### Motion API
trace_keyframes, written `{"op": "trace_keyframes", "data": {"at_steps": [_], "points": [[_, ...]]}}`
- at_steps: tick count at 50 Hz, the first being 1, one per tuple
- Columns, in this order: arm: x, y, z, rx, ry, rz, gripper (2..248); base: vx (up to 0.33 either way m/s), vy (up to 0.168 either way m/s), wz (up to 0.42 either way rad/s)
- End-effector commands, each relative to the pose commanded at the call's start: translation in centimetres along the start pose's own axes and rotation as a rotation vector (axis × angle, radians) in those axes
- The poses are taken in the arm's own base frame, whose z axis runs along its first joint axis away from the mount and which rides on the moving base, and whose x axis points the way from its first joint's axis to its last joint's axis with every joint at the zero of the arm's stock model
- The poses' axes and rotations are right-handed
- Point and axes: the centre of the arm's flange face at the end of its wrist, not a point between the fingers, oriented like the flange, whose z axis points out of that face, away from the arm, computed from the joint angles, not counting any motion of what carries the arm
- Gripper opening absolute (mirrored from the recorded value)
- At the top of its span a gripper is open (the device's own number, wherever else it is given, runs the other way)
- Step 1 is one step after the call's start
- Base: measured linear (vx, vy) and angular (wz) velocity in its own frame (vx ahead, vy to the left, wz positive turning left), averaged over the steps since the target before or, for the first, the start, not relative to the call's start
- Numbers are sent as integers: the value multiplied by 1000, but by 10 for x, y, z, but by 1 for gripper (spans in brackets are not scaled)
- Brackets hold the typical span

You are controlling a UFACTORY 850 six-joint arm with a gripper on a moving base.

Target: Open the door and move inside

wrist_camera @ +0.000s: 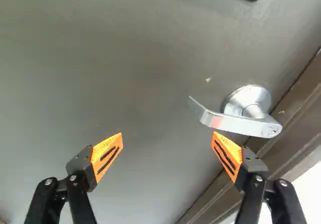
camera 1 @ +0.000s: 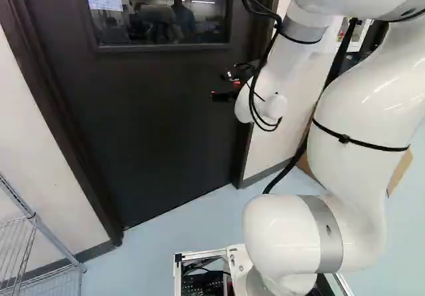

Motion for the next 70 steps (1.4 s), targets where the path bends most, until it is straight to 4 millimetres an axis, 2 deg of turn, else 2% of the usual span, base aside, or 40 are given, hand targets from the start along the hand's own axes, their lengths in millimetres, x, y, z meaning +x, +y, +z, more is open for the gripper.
{"op": "trace_keyframes", "data": {"at_steps": [17, 51, 70], "points": [[17, 5, -2, -13, 35, -17, 247, 0, 0, 0], [53, 25, 16, -35, 106, -51, 247, 0, 0, 0], [57, 27, 25, -30, 116, -55, 247, 0, 0, 0]]}}
